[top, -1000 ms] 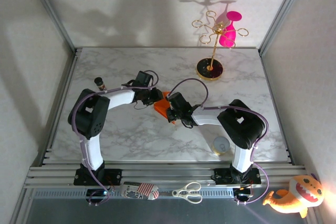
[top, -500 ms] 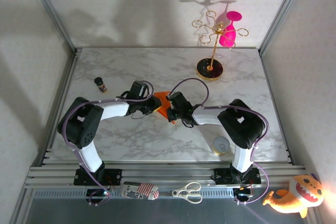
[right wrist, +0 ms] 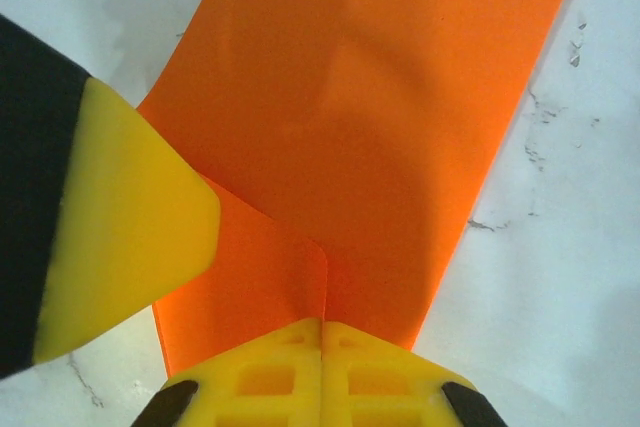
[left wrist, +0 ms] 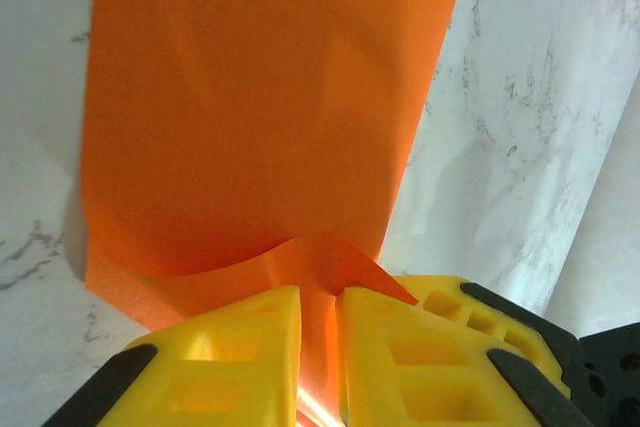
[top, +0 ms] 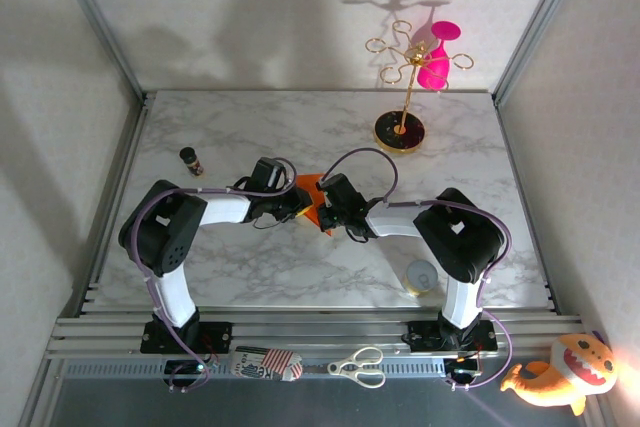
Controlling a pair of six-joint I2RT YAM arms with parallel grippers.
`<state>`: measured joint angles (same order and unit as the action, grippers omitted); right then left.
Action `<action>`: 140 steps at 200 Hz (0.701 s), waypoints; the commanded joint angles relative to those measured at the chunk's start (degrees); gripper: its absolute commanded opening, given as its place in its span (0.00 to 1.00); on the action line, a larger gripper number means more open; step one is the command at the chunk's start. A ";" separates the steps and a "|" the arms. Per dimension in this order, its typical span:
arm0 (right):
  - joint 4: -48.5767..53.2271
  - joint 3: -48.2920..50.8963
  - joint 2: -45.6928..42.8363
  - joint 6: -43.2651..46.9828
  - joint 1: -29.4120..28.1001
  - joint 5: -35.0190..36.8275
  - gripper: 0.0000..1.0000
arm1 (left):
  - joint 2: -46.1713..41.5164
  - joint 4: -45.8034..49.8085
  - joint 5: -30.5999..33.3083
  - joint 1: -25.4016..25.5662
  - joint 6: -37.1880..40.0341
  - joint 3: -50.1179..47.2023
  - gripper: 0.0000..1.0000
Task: Fold a paper plane with a square sheet of paper (pick it up from the middle)
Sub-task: Third fold the triangle at the center of the table.
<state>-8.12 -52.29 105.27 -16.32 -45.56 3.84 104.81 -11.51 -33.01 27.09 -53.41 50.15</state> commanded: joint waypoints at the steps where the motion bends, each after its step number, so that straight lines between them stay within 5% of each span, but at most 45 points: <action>1: 2.24 -0.52 2.04 -0.62 0.51 -0.34 0.00 | 0.74 0.64 0.00 0.51 0.64 1.17 0.18; 140: 3.05 -0.99 2.82 -0.99 0.59 -0.15 0.00 | 0.73 3.85 2.78 0.51 1.88 1.00 0.17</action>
<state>-8.10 -52.84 105.78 -16.32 -45.50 3.84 104.81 -9.67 -31.64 27.14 -52.64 50.15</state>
